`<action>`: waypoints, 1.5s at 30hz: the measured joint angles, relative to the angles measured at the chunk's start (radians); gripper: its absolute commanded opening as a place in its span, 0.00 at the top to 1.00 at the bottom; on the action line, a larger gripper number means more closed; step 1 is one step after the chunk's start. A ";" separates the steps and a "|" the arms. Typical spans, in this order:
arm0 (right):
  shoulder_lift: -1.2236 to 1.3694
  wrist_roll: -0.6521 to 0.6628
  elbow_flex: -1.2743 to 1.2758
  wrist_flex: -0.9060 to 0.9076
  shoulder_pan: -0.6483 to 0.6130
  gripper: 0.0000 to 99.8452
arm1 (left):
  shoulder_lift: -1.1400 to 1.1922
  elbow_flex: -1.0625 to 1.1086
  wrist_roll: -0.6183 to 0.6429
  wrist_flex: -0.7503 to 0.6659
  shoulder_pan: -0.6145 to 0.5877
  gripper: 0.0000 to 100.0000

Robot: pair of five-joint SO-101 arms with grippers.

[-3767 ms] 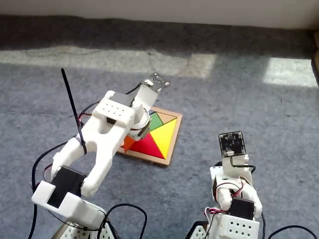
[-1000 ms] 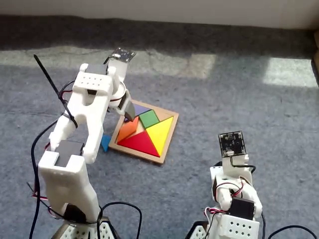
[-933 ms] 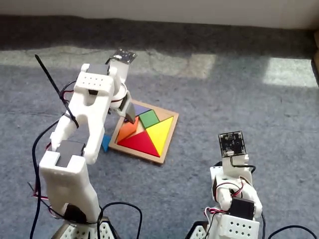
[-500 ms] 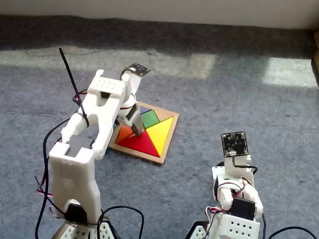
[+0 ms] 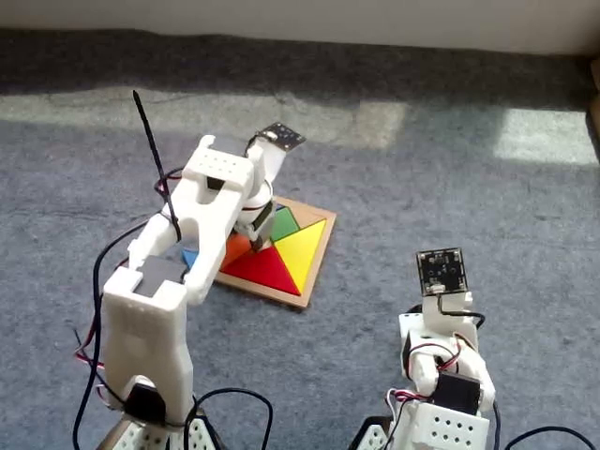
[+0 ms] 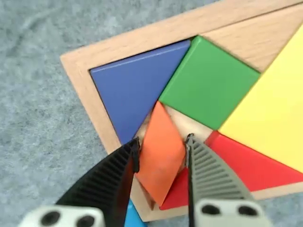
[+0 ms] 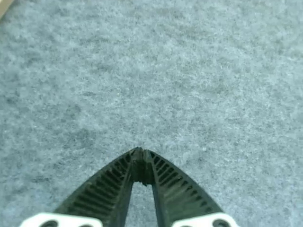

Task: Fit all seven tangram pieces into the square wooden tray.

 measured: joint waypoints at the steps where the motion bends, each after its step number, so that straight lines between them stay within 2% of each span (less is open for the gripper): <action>1: 0.000 0.000 0.000 0.000 0.000 0.99 | 0.002 -0.002 0.000 0.000 0.000 0.82; 5: 0.000 0.000 0.000 0.000 0.000 0.99 | 0.023 -0.012 0.000 0.000 0.000 0.83; 10: 0.000 0.000 0.000 0.000 0.000 0.99 | 0.017 -0.011 -0.002 0.000 0.012 0.94; 22: 0.000 0.000 0.000 0.000 0.000 0.99 | -0.235 0.021 -0.002 0.095 0.075 0.94; 34: 0.000 0.000 0.000 0.000 0.000 0.99 | -0.281 0.023 -0.002 0.144 0.089 0.94; 38: 0.000 0.000 0.000 0.000 0.000 0.99 | -0.377 -0.011 0.023 0.172 0.008 0.94; 45: 0.000 0.000 0.000 0.000 0.000 0.99 | -0.525 -0.071 0.028 0.173 -0.316 0.94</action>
